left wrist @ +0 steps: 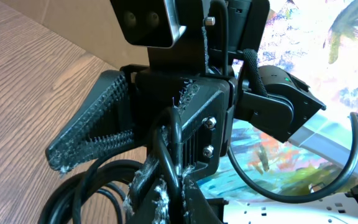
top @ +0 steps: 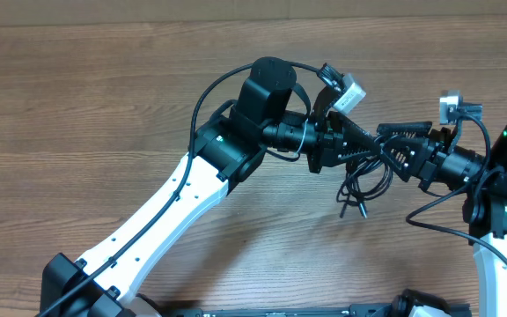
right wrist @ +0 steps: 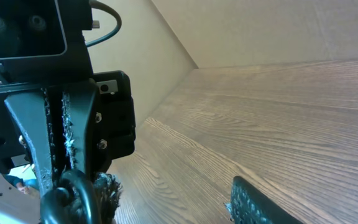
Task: Untangle cables
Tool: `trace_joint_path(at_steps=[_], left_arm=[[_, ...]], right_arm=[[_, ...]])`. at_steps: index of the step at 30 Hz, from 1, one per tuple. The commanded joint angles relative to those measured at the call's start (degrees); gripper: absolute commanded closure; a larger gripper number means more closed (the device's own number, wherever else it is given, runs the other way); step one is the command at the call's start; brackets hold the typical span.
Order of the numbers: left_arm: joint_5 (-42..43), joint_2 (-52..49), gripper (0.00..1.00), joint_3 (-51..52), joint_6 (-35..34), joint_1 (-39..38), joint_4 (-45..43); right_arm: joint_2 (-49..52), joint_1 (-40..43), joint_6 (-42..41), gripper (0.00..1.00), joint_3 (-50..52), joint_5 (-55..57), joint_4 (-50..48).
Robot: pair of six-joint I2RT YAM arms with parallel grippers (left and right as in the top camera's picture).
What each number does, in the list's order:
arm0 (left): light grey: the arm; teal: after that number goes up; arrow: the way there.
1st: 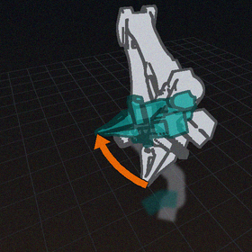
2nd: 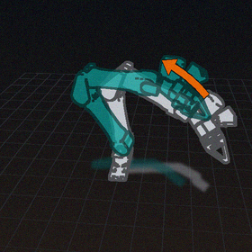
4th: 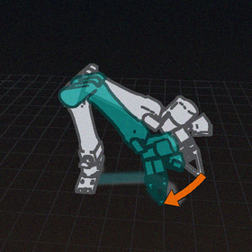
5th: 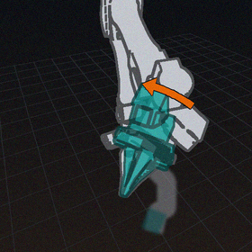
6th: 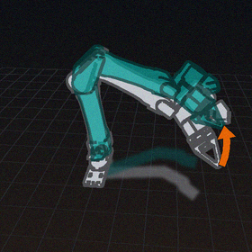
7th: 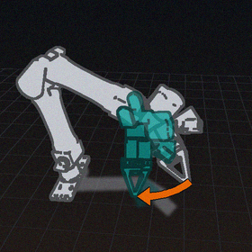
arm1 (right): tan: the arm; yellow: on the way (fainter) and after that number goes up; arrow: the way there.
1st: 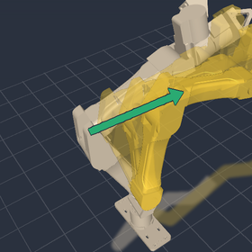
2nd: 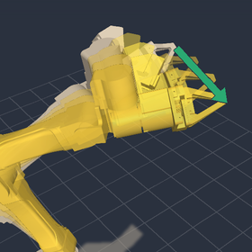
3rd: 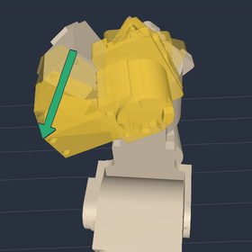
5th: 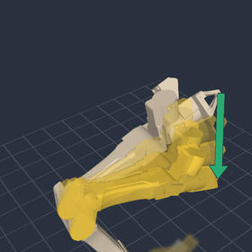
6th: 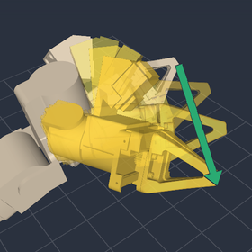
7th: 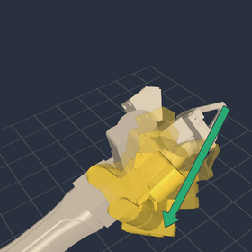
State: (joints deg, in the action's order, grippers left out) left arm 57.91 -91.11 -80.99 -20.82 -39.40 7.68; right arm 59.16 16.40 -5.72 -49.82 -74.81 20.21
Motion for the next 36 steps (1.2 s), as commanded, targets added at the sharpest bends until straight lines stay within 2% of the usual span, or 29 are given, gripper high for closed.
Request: trace_joint_path(at_steps=[1, 4, 7, 12, 15, 18, 23, 27, 29, 32, 36], left_arm=[[3.0, 0.4, 0.96, -0.6, 0.1, -0.3, 0.1], [2.4, 0.4, 0.96, -0.6, 0.1, 0.7, 1.4], [1.1, 0.3, 0.96, -0.6, 0.0, 2.7, 3.4], [0.4, 0.3, 0.96, -0.6, 0.0, 5.4, 7.3], [0.4, 0.3, 0.92, -0.6, 0.1, 6.0, 8.9], [0.4, 0.3, 0.96, -0.6, 0.6, 5.9, 9.4], [0.1, 0.3, 0.96, -0.6, 1.6, 5.7, 9.7], [-1.4, 0.3, 0.96, -0.6, 3.3, 5.8, 11.5], [-4.7, 0.3, 0.94, -0.6, 4.0, 5.9, 14.4], [-12.4, 0.3, 0.85, -0.6, 4.2, 5.9, 20.8], [-22.1, 0.3, 0.82, -0.6, 4.2, 5.9, 27.8]], right_arm=[[0.3, -0.3, -0.1, 0.41, -0.9, 0.8, -0.2], [0.3, -0.3, -0.1, 0.39, -0.9, 0.3, -0.2], [0.3, -0.3, -0.1, 0.45, -0.9, -0.4, -0.2], [0.3, -0.3, -0.1, 0.48, -0.9, -0.5, -0.2], [0.3, -0.3, -0.1, 0.54, -0.9, -0.5, -0.4], [0.3, -0.3, -0.1, 0.54, -0.9, -0.5, -0.4], [0.3, -0.3, -0.1, 0.42, -0.9, -0.5, -0.4], [0.3, -0.3, -0.3, 0.38, -0.9, -0.4, -0.3], [0.3, -0.3, -0.3, 0.37, -0.9, -0.4, 0.0], [0.3, -0.3, -0.3, 0.34, -0.9, 0.7, 1.0], [0.3, -0.3, -0.3, 0.30, -0.9, 8.7, 6.5]])
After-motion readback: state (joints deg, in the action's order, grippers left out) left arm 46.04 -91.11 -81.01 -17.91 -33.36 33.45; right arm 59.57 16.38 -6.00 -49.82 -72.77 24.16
